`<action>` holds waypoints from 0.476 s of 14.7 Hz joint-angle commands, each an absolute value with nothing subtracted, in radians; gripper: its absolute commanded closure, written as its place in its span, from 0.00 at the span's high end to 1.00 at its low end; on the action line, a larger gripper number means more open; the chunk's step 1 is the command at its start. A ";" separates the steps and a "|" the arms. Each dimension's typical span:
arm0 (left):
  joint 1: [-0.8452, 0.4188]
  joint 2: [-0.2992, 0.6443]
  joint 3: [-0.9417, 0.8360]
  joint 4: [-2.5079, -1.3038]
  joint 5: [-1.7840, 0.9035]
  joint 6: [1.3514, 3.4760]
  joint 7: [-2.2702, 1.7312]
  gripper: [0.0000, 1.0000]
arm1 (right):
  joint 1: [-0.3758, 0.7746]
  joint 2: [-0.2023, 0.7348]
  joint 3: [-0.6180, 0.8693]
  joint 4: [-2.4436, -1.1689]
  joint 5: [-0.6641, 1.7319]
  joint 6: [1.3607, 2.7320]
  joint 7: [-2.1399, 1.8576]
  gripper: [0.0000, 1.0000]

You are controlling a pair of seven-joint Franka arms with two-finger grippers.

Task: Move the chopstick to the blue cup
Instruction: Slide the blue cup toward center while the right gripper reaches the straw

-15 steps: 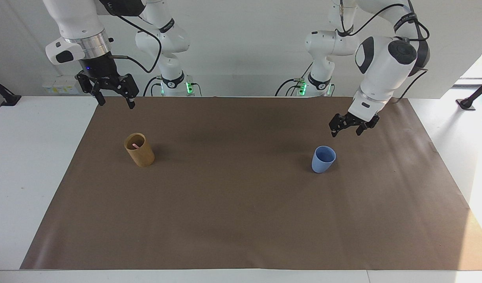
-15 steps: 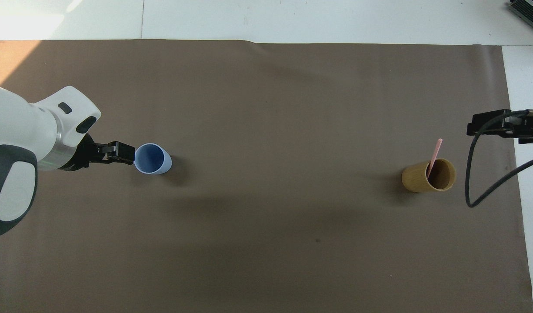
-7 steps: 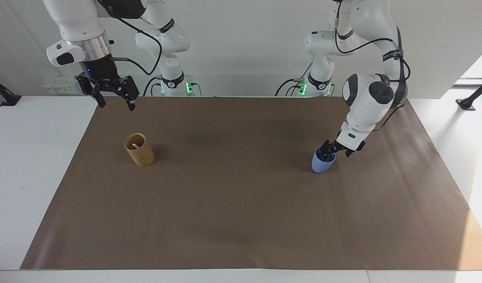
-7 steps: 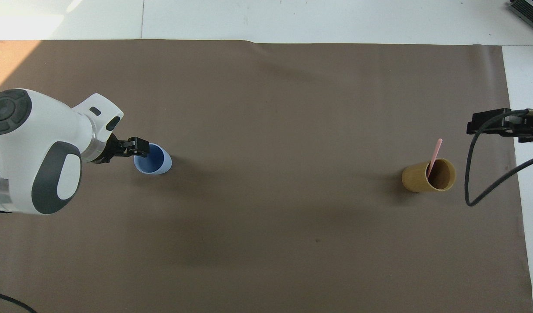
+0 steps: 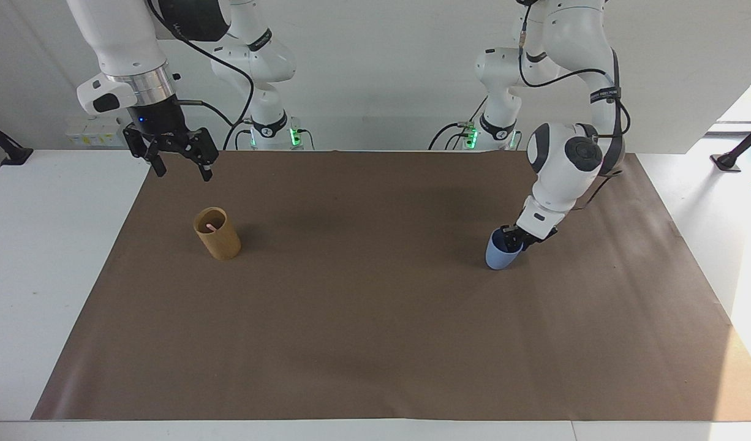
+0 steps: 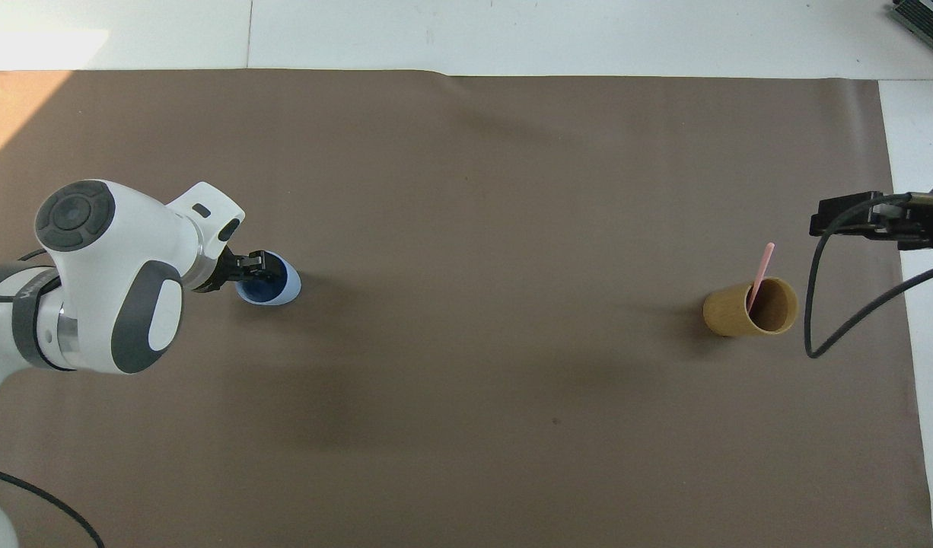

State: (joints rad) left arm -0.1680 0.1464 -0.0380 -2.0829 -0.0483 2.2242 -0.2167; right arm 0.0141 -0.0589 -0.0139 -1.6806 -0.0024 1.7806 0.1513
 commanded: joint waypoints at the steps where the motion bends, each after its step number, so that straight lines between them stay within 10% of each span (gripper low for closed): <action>1: -0.199 0.141 -0.026 -2.063 -0.032 2.229 -0.216 0.00 | 0.005 -0.077 -0.012 -1.710 0.003 1.807 0.117 1.00; 7: -0.322 0.150 -0.031 -1.869 0.051 2.019 -0.401 0.00 | 0.003 -0.075 -0.012 -1.709 0.002 1.807 0.115 1.00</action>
State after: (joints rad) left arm -0.2348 0.1417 -0.0406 -1.9383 -0.0008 2.0876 -0.2744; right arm 0.0141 -0.0590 -0.0139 -1.6845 -0.0024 1.7857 0.1498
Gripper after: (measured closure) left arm 0.956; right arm 0.000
